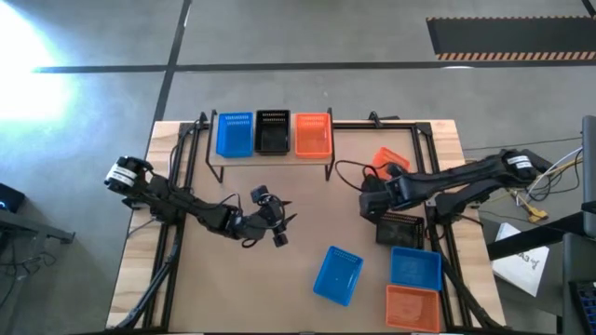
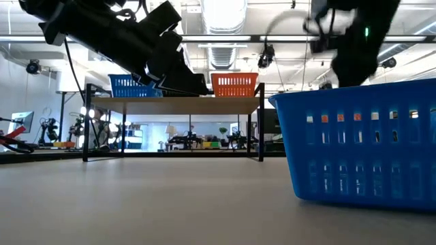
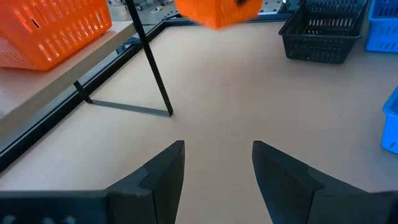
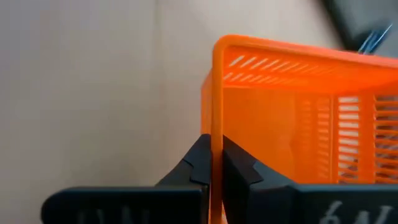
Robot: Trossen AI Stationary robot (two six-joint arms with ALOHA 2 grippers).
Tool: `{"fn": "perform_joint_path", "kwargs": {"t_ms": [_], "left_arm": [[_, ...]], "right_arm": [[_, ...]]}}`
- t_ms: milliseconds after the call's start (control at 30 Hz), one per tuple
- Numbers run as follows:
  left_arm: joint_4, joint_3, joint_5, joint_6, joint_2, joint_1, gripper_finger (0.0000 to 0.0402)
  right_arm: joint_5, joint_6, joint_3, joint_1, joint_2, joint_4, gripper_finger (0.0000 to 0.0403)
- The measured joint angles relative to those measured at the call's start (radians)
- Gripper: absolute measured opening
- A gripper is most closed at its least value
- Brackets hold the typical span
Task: Stack baskets on shelf by color
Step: Stack the top orange basket on top of the orange basket on shelf
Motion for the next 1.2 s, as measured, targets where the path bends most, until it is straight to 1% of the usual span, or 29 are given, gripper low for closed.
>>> {"fn": "perform_joint_path", "kwargs": {"t_ms": [133,233,367,433,600,667,733,867,933,1067,1200], "left_arm": [[0.000,0.000,0.000,0.000,0.000,0.000,0.0173],[0.000,0.000,0.000,0.000,0.000,0.000,0.0173],[-0.001,-0.003,0.000,0.000,0.000,0.000,0.0173],[-0.001,-0.004,0.000,0.000,0.000,0.000,0.0173],[-0.001,-0.004,0.000,0.000,0.000,0.000,0.0173],[-0.001,-0.004,0.000,0.000,0.000,0.000,0.0173],[-0.001,-0.005,0.001,-0.001,0.000,0.000,0.0173],[-0.001,-0.008,0.001,-0.001,0.000,0.000,0.0173],[-0.001,-0.009,0.001,-0.001,0.000,0.000,0.0173],[-0.001,-0.010,0.001,-0.001,0.000,0.000,0.0173],[-0.001,-0.010,0.001,-0.002,0.000,0.000,0.0173]], "right_arm": [[0.076,-0.179,0.168,0.019,-0.008,-0.028,0.0009],[0.081,-0.374,0.313,0.000,0.021,-0.011,0.0009],[0.074,-0.630,0.490,-0.048,0.095,0.038,0.0009],[0.054,-0.744,0.568,-0.077,0.141,0.069,0.0009],[-0.107,-0.946,0.738,-0.174,0.286,0.100,0.0009],[-0.159,-0.985,0.796,-0.210,0.344,0.100,0.0009],[-0.175,-0.996,0.855,-0.244,0.397,0.084,0.0009],[-0.217,-1.000,0.974,-0.300,0.486,-0.019,0.0009],[-0.221,-0.985,1.021,-0.322,0.522,-0.068,0.0009],[-0.224,-0.960,1.072,-0.346,0.566,-0.110,0.0009],[-0.249,-0.964,1.081,-0.355,0.586,-0.123,0.0009]]}}
